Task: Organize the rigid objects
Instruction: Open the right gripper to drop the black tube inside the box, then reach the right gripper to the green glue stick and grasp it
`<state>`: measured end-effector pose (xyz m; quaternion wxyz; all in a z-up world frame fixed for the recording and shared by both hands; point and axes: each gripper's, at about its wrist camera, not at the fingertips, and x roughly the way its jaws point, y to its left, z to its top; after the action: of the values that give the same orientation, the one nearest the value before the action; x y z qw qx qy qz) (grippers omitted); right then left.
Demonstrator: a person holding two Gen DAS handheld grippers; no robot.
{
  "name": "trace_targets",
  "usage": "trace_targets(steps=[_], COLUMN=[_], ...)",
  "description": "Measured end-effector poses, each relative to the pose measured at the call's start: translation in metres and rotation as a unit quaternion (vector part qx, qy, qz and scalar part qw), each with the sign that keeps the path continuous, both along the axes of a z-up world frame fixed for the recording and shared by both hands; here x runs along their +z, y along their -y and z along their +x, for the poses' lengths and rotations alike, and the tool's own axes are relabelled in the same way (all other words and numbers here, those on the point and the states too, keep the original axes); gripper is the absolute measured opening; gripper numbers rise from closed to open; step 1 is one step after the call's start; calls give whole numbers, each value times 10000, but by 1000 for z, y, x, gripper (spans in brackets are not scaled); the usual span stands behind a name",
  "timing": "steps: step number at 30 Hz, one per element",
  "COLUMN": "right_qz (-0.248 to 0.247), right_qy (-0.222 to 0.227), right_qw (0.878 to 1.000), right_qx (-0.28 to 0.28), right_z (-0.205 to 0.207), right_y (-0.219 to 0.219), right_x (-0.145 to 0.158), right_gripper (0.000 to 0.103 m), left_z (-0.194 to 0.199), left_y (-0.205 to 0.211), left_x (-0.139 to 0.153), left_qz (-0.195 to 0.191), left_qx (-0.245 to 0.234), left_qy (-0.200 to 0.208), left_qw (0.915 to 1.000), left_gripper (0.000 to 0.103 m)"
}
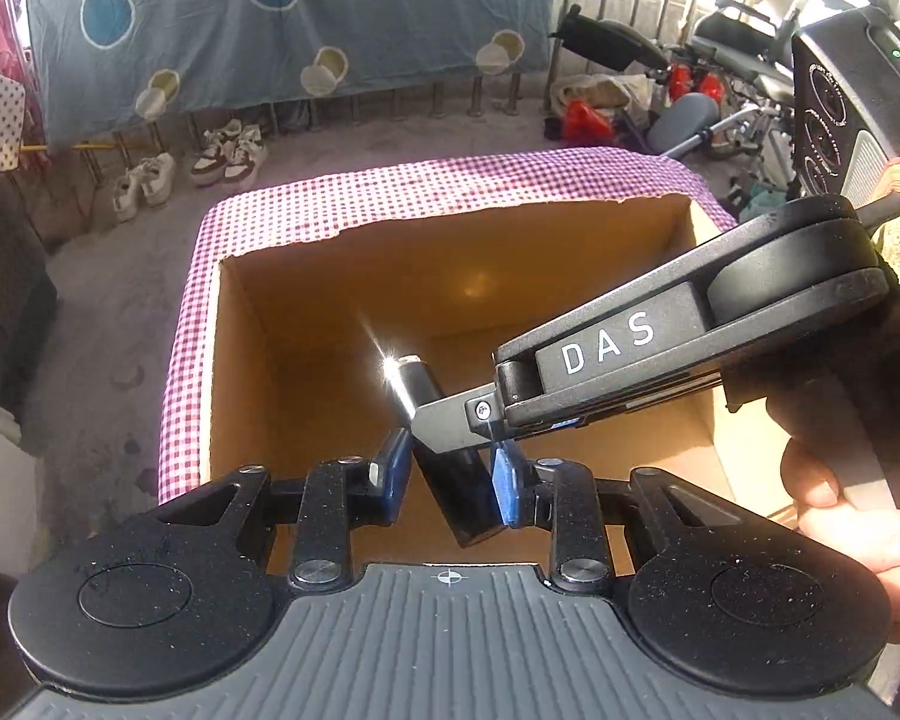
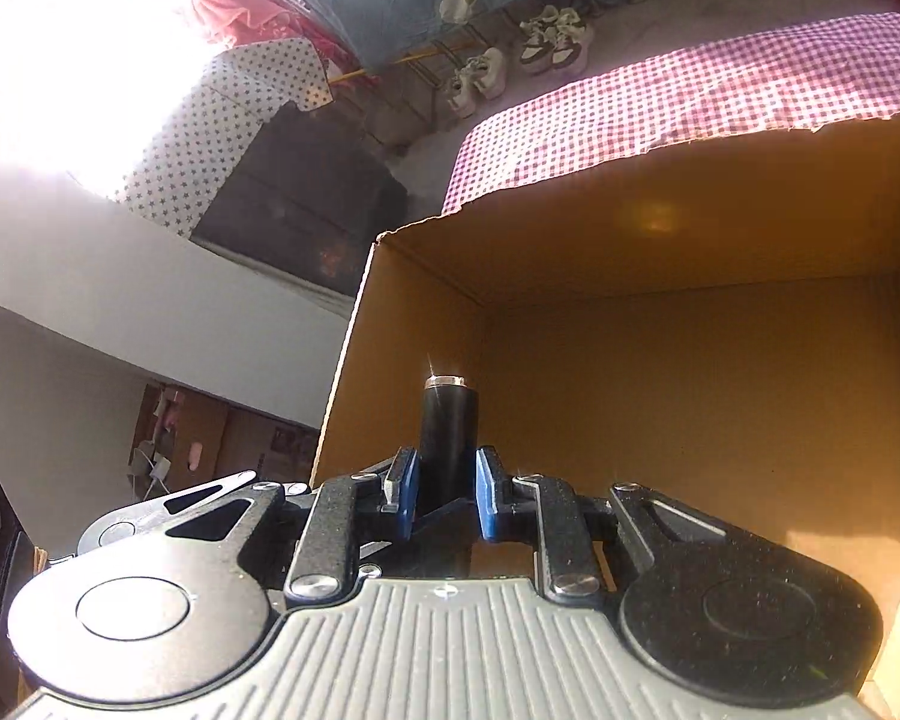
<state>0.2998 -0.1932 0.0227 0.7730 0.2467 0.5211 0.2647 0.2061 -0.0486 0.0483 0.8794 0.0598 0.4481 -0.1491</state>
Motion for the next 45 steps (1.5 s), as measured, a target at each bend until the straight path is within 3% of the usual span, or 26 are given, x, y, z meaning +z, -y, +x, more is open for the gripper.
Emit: trace_targets(steps=[2,7,12,19,27,32,36,42,45], right_qz=[32,-178,-68,173,562,613,512,252,158], right_qy=[-227,-412,-278,350,1188,1301,1090,718,630], right_qw=[9997,9990,9995,9991,9899,9840,9815,9794,9796], right_qx=[16,-63,-103,-178,-522,-1055,-1486,-1869,-1901], right_z=[20,45,34,-39,-174,-238,-263,-261,-258], right_y=[-9,-25,-22,18,78,116,124,118,113], right_x=[-13,-33,-21,31,59,34,-3,-51,-62], right_gripper=[12,12,12,13,15,15,15,19,32], left_z=[6,7,-2,-29,-84,-115,-141,-163,-162], left_y=[-6,-20,-28,-32,-27,-11,11,58,76], left_x=[-3,-4,7,35,61,49,20,-29,-46], left_qz=[91,138,64,-296,-621,-775,-854,-216,67], left_qx=[161,355,365,268,-254,-695,-1079,-1598,-1736], left_qy=[-36,-13,93,336,778,697,608,761,792], left_qw=[9998,9993,9993,9986,9947,9921,9886,9840,9816], left_gripper=[30,31,32,39,56,58,58,56,53])
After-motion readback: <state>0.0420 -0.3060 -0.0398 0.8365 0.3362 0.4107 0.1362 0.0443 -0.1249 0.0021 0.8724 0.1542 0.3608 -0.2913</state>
